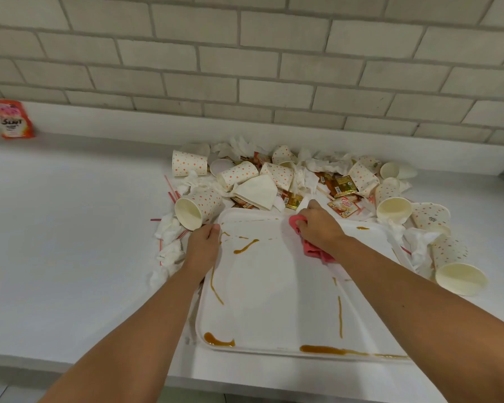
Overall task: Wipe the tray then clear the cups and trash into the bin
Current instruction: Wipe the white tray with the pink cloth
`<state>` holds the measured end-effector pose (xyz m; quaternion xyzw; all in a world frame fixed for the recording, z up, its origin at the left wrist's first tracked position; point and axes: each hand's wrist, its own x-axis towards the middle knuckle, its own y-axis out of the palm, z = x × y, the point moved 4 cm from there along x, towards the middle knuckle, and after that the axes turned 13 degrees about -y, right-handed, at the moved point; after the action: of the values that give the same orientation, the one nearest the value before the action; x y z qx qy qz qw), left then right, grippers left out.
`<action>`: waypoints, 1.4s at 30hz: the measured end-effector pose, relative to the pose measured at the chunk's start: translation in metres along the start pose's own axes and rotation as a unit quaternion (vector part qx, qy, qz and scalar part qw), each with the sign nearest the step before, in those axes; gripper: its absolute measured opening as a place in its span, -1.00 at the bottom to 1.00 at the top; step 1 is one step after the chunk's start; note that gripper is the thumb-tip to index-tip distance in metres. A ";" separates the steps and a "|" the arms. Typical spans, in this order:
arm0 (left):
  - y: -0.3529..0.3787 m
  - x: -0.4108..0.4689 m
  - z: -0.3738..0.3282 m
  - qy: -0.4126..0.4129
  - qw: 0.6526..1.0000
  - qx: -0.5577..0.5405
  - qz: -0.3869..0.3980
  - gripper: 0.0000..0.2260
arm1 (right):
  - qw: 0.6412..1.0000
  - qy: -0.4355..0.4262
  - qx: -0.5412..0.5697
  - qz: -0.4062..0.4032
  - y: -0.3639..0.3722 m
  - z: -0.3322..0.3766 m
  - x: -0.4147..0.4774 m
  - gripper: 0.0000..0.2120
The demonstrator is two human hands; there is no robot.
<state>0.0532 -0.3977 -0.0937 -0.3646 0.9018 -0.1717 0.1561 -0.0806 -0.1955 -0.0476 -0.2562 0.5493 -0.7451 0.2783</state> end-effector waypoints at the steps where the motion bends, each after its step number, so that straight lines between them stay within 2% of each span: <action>1: 0.000 0.000 0.000 0.003 1.000 -0.002 -0.001 -0.67 | 1.000 0.014 -0.016 -0.002 0.001 0.003 0.003 -0.73; 4: -0.001 -0.003 -0.001 0.007 1.000 -0.011 -0.005 -0.69 | 0.999 0.015 -0.033 -0.002 0.007 0.019 0.011 -0.74; 8: -0.002 -0.004 -0.001 0.005 1.000 -0.010 -0.007 -0.67 | 0.997 -0.068 -0.018 0.005 0.014 0.042 0.016 -0.71; 11: -0.002 -0.003 0.000 -0.007 1.000 -0.007 -0.007 -0.69 | 0.986 -0.143 0.070 0.039 0.019 0.054 0.008 -0.69; 13: -0.001 -0.002 0.000 -0.014 1.000 -0.013 -0.004 -0.70 | 0.979 -0.159 0.113 0.062 0.014 0.049 0.003 -0.69; 15: -0.001 -0.002 -0.001 -0.016 1.000 -0.016 -0.002 -0.73 | 0.982 -0.144 0.102 0.063 0.007 0.037 0.004 -0.73; 20: -0.001 -0.003 -0.002 0.001 1.000 -0.013 -0.006 -0.75 | 0.997 -0.067 0.030 -0.012 0.010 0.029 0.020 -0.81; 23: -0.003 -0.003 0.000 -0.005 0.999 -0.031 -0.021 -0.76 | 0.997 -0.078 0.013 -0.016 0.020 0.046 0.030 -0.74; 26: -0.003 -0.003 0.001 0.003 0.999 -0.026 -0.022 -0.75 | 0.992 -0.123 0.040 -0.001 0.024 0.069 0.033 -0.71; 30: -0.002 -0.003 0.000 0.012 1.000 -0.010 -0.023 -0.75 | 0.969 -0.201 0.123 0.068 0.021 0.082 0.021 -0.72; 33: -0.001 -0.002 0.000 0.005 1.000 -0.014 -0.018 -0.75 | 0.965 -0.188 0.150 0.109 0.008 0.067 0.015 -0.71; 38: -0.002 -0.002 0.001 -0.002 0.999 -0.030 -0.012 -0.73 | 0.989 -0.124 0.057 0.063 0.007 0.059 0.036 -0.76; 40: -0.002 -0.003 0.001 0.003 1.000 -0.027 -0.015 -0.72 | 0.992 -0.104 0.063 0.033 0.016 0.072 0.042 -0.77; 42: -0.002 -0.003 0.001 0.010 1.000 -0.025 -0.016 -0.72 | 0.989 -0.130 0.075 0.016 0.025 0.088 0.044 -0.74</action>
<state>0.0571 -0.3970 -0.0929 -0.3810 0.9013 -0.1552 0.1356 -0.0478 -0.2917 -0.0451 -0.3207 0.4551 -0.7400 0.3774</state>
